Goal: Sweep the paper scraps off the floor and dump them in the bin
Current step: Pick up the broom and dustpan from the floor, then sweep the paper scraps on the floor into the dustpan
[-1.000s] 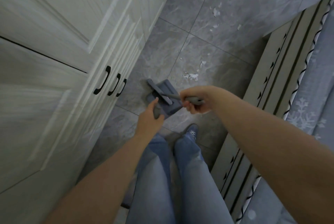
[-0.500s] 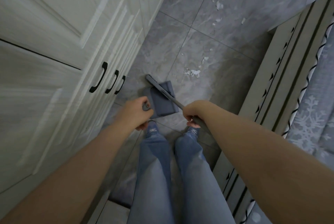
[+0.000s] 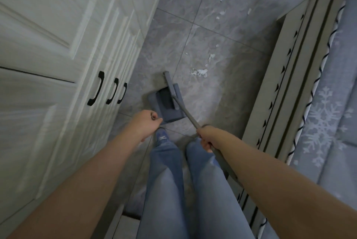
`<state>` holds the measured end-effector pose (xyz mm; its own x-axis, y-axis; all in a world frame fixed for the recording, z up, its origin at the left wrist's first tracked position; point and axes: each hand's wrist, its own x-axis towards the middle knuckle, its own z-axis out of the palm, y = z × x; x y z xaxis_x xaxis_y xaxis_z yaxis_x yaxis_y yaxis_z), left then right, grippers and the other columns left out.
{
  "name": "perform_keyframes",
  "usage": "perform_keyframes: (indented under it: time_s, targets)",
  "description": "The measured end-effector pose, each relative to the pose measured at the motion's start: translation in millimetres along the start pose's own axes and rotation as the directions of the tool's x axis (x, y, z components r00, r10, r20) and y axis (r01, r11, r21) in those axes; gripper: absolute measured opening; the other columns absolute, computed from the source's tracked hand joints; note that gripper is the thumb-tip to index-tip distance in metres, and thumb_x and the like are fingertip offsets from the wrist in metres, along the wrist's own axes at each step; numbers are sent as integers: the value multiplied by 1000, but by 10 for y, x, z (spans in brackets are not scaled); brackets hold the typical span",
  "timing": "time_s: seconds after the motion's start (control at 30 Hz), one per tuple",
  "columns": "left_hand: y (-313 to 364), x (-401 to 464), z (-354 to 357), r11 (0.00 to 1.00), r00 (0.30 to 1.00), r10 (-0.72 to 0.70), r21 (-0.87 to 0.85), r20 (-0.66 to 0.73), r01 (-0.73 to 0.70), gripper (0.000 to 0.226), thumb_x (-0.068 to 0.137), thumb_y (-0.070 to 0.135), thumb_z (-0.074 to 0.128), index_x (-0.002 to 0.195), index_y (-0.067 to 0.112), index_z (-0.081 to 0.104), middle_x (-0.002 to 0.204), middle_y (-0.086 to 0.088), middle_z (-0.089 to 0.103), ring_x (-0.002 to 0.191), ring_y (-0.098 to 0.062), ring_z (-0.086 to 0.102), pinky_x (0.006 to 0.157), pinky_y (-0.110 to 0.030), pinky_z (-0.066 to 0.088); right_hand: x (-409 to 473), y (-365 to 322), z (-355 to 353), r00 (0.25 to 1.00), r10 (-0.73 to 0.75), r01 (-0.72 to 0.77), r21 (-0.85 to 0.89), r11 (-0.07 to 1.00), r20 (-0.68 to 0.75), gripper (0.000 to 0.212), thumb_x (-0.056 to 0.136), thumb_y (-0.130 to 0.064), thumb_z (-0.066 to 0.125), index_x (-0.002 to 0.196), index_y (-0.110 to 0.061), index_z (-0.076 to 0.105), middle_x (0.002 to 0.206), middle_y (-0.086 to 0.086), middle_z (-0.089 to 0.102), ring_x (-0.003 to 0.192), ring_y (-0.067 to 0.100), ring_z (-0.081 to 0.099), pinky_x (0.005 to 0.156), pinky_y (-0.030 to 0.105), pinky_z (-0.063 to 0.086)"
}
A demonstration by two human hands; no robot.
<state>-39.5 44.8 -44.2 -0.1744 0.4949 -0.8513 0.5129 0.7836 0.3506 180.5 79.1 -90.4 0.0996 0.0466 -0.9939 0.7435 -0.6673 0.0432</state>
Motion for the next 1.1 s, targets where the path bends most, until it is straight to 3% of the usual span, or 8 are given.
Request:
perform_keyframes:
  time_s: [0.37, 0.53, 0.63, 0.73, 0.83, 0.9, 1.03, 1.1]
  targets:
    - [667, -2, 56, 838, 971, 177, 494, 159, -233, 37, 94, 36, 57, 64, 16, 47, 62, 0, 48, 73, -28, 53, 52, -28, 29, -261, 1107, -48, 989, 137, -77, 612, 787, -52, 38, 101, -13, 33, 64, -15, 38, 34, -1, 30, 23, 8, 24, 33, 7, 22]
    - [932, 66, 237, 789, 954, 154, 548, 258, -276, 27, 96, 35, 56, 79, 14, 53, 56, 0, 43, 50, -14, 40, 46, -19, 30, -204, 1427, -223, 970, 222, -129, 571, 811, -96, 34, 99, -10, 36, 66, -16, 38, 59, 4, 40, 46, 14, 38, 34, 18, 33]
    - [974, 112, 343, 724, 944, 173, 614, 281, -315, 28, 96, 34, 55, 77, 14, 48, 58, 0, 43, 50, -13, 40, 44, -23, 28, -8, 1554, -355, 963, 261, -198, 481, 854, -67, 54, 100, -8, 33, 51, -20, 54, 34, -2, 48, 51, 15, 43, 32, 15, 40]
    - [913, 198, 418, 701, 948, 195, 640, 253, -315, 29, 95, 33, 56, 77, 10, 54, 64, -7, 53, 57, -21, 50, 44, -22, 29, 255, 1457, -516, 941, 339, -331, 202, 922, -7, 73, 96, -11, 49, 23, -12, 52, 37, 3, 53, 51, 17, 49, 75, 18, 55]
    - [817, 252, 505, 695, 950, 217, 649, 224, -311, 32, 93, 34, 57, 78, 7, 61, 78, -13, 63, 77, -33, 60, 53, -24, 34, 382, 1204, -580, 943, 331, -331, -51, 942, -25, 29, 95, -12, 55, 97, 12, 70, 114, 22, 62, 89, 28, 55, 101, 34, 40]
    - [850, 274, 600, 702, 951, 220, 642, 218, -310, 32, 93, 35, 56, 79, 6, 63, 79, -12, 64, 82, -34, 60, 57, -30, 36, 443, 1056, -424, 978, 206, -209, -110, 972, -40, 42, 94, -15, 56, 132, 4, 52, 139, 15, 50, 110, 25, 53, 103, 35, 37]
    - [1022, 245, 682, 710, 957, 212, 642, 197, -289, 22, 95, 31, 54, 85, 14, 64, 84, -13, 60, 76, -29, 52, 57, -29, 34, 413, 859, 18, 996, 90, -89, -53, 995, 16, 42, 92, -22, 58, 129, -3, 56, 134, 10, 55, 126, 27, 50, 94, 30, 41]
    - [1062, 239, 658, 718, 960, 209, 637, 187, -281, 28, 96, 28, 53, 91, 4, 67, 93, -18, 66, 81, -31, 57, 58, -29, 33, 282, 860, 113, 996, 86, -88, 51, 995, 39, 24, 90, -23, 61, 99, -2, 66, 102, 19, 67, 106, 23, 60, 84, 27, 45]
